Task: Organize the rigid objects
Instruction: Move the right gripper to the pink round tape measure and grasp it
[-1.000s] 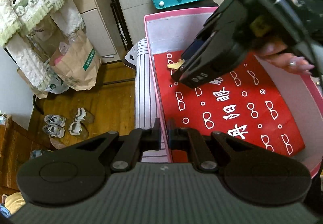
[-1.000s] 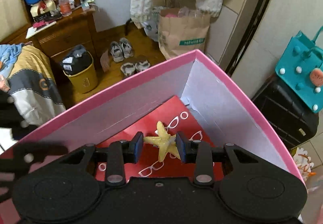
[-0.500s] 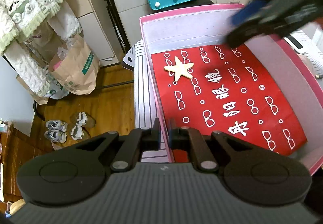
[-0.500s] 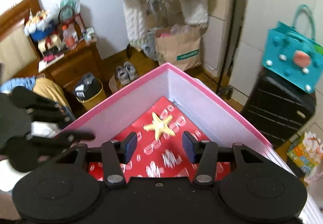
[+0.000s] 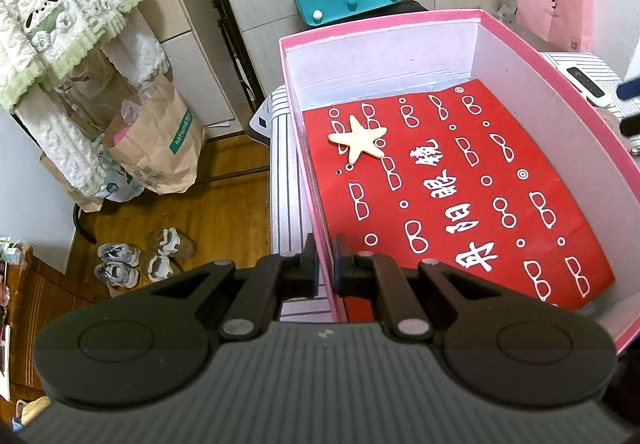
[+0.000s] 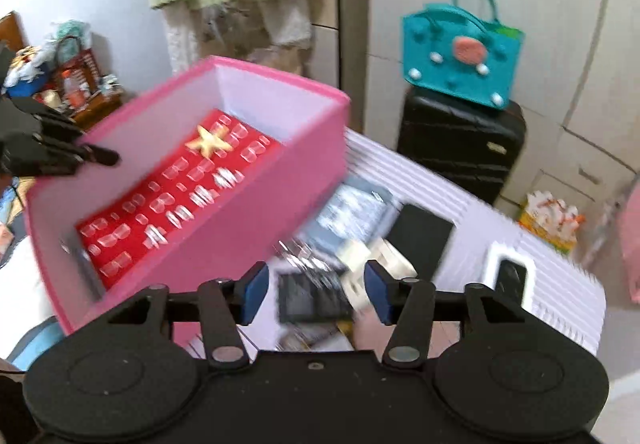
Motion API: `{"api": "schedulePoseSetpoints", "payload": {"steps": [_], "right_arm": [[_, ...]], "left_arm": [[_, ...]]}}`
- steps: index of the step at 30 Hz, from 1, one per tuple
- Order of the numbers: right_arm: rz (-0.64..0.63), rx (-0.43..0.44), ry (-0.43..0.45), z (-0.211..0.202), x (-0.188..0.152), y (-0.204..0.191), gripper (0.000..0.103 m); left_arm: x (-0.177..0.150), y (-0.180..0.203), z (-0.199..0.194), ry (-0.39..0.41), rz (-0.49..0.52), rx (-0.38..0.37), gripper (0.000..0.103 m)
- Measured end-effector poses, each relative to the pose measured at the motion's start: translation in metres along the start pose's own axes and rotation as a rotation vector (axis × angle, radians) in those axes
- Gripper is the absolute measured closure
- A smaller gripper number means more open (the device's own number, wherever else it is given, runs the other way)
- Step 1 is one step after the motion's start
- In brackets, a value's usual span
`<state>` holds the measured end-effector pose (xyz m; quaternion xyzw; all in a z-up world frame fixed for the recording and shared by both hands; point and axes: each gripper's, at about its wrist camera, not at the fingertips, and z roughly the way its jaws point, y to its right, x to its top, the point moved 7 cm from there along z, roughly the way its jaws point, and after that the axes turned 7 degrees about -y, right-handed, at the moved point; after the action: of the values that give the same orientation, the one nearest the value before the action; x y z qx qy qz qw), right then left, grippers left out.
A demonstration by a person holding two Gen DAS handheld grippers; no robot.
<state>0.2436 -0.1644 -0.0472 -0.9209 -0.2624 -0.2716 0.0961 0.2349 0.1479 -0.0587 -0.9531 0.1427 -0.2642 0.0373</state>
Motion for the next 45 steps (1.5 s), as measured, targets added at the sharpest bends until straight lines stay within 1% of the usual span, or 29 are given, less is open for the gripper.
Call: {"api": "schedulePoseSetpoints", "payload": {"steps": [3, 6, 9, 12, 14, 16, 20, 24, 26, 28, 30, 33, 36, 45], "right_arm": [[0.054, -0.022, 0.003, 0.009, -0.02, 0.018, 0.041], [0.098, -0.08, 0.037, 0.018, -0.034, 0.036, 0.041], [0.125, -0.105, 0.043, 0.027, -0.047, 0.049, 0.041], [0.116, -0.087, 0.06, 0.031, -0.054, 0.055, 0.025], [0.107, -0.087, 0.045, 0.037, -0.058, 0.057, 0.022], [0.112, -0.075, 0.062, 0.04, -0.058, 0.059, 0.019], [0.193, 0.006, 0.037, 0.052, -0.052, 0.072, 0.018], [0.197, 0.015, 0.036, 0.059, -0.05, 0.073, 0.016], [0.173, 0.0, 0.006, 0.066, -0.051, 0.07, 0.015], [0.126, -0.055, 0.001, 0.069, -0.051, 0.063, 0.015], [0.11, -0.09, -0.007, 0.069, -0.051, 0.059, 0.016], [0.114, -0.125, 0.0, 0.067, -0.052, 0.057, 0.016], [0.087, -0.172, 0.019, 0.063, -0.052, 0.055, 0.016], [0.091, -0.167, 0.065, 0.034, -0.045, 0.053, 0.016]], "left_arm": [[0.0, 0.0, 0.0, 0.002, 0.003, 0.003, 0.097], [-0.001, 0.0, 0.0, 0.009, -0.009, -0.001, 0.097], [-0.002, -0.001, -0.001, 0.012, -0.012, -0.003, 0.097], [-0.002, -0.001, -0.001, 0.012, -0.014, -0.002, 0.097], [-0.003, -0.001, -0.001, 0.019, -0.01, 0.001, 0.097], [-0.004, -0.001, 0.0, 0.023, -0.009, 0.0, 0.097], [-0.004, -0.003, 0.006, -0.002, -0.028, -0.019, 0.097], [-0.003, -0.002, 0.008, -0.01, -0.029, -0.014, 0.097], [-0.002, -0.002, 0.008, -0.011, -0.028, -0.01, 0.097], [-0.002, -0.001, 0.008, -0.011, -0.029, -0.008, 0.097], [-0.002, -0.001, 0.007, -0.01, -0.028, -0.006, 0.097], [-0.002, -0.001, 0.006, -0.01, -0.028, -0.004, 0.097], [-0.002, 0.0, 0.005, -0.009, -0.024, 0.0, 0.098], [-0.001, 0.001, 0.004, -0.024, -0.002, -0.008, 0.098]]}}
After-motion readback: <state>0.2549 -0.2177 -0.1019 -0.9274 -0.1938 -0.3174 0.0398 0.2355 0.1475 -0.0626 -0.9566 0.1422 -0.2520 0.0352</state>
